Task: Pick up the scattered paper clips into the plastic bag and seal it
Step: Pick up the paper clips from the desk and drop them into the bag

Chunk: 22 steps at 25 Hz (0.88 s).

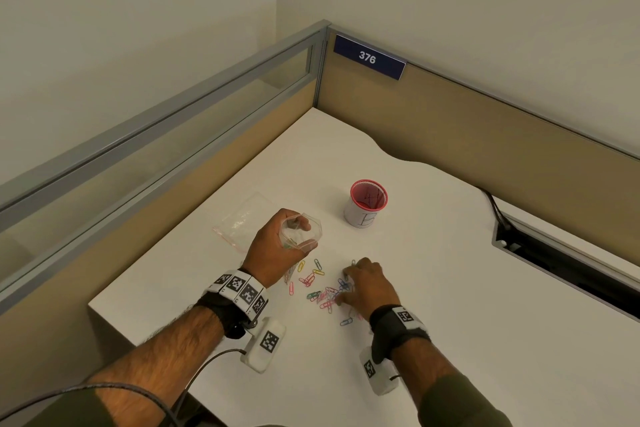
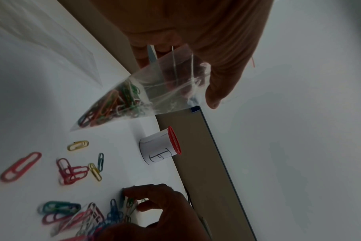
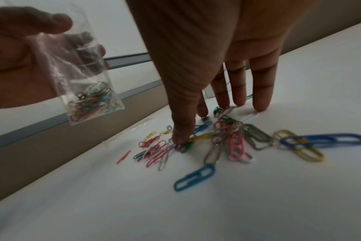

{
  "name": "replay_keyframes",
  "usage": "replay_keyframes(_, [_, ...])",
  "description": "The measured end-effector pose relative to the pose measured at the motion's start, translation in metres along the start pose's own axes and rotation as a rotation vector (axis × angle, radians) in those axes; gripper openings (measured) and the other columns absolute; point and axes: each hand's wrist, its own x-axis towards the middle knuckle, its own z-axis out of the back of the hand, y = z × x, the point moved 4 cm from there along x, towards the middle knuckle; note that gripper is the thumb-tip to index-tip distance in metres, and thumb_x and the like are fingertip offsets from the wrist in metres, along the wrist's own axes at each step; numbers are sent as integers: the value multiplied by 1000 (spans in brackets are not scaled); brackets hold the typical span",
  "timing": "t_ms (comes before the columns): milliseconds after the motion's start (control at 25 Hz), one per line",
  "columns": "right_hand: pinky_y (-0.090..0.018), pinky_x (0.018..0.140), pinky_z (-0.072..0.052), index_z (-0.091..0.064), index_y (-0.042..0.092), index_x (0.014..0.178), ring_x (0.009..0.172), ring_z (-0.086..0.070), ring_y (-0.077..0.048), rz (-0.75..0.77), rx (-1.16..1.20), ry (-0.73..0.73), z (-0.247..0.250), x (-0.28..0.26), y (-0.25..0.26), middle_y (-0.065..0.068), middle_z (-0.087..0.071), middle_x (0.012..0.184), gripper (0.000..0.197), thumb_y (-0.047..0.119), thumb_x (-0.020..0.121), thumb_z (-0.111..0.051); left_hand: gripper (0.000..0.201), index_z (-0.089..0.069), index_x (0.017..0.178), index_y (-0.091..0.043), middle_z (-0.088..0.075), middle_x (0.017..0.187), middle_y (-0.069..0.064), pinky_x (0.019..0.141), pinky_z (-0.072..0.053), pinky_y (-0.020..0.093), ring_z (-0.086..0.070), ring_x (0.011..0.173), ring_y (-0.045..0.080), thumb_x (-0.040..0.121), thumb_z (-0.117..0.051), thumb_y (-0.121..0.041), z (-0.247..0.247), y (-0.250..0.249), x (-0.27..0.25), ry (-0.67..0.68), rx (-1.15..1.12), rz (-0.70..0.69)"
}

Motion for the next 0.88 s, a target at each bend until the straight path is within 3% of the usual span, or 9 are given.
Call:
replay_keyframes(80, [-36,93,-48,-59,19,120,112,-48,-24,35,-32,-33,-4,-1,8,-4,-52,119,39,36,86,-66,36,-60,103,-17,-69,107,-1,87,-51,16,-63,113,13,76,-83,-8,-7,-2,1,13,-15,-2])
replay_keyframes(240, [-33,85,-50,-61,12,108,102,-55,-26,113,-107,-83,-10,-4,23,-11,-57,110,17,19,95,-53,37,-61,103,-18,-69,106,-4,97,-49,25,-63,112,11,76,-84,-11,-11,-3,3,32,2,-11])
replay_keyframes(480, [-30,86,-48,-64,10,101,98,-61,-25,-14,58,-87,-1,0,6,-10,-64,108,15,16,92,-53,36,-60,102,-17,-69,107,-2,82,-49,7,-63,112,11,77,-83,-8,-9,-3,5,22,15,-1])
replay_keyframes(560, [-30,85,-47,-63,12,103,98,-59,-25,-9,77,-69,2,-2,0,-9,-62,110,18,22,90,-57,35,-60,103,-16,-69,107,-2,84,-50,13,-63,113,12,77,-83,-8,-9,-2,4,22,17,1])
replay_keyframes(640, [-32,89,-47,-59,16,115,103,-54,-23,50,82,5,1,-7,1,-6,-57,114,37,33,83,-68,36,-60,102,-18,-70,106,-3,93,-51,25,-63,113,11,76,-83,-9,-11,0,4,25,21,6])
replay_keyframes(720, [-36,93,-48,-54,21,125,108,-49,-23,105,-3,66,-6,-12,5,-3,-51,118,52,34,79,-73,36,-61,102,-19,-70,106,-3,100,-51,34,-63,113,10,76,-83,-11,-13,2,3,31,16,12])
replay_keyframes(800, [-36,89,-50,-57,21,122,107,-50,-24,167,-92,24,-11,-15,13,-4,-51,117,40,28,84,-68,36,-61,102,-19,-70,106,-3,102,-51,40,-63,112,11,75,-83,-13,-16,2,2,37,11,13])
replay_keyframes(880, [-36,84,-51,-62,17,108,102,-53,-27,205,-117,-40,-13,-16,18,-7,-55,109,18,23,91,-58,36,-61,102,-19,-70,106,-4,103,-51,42,-63,112,10,75,-84,-13,-17,2,2,39,13,10])
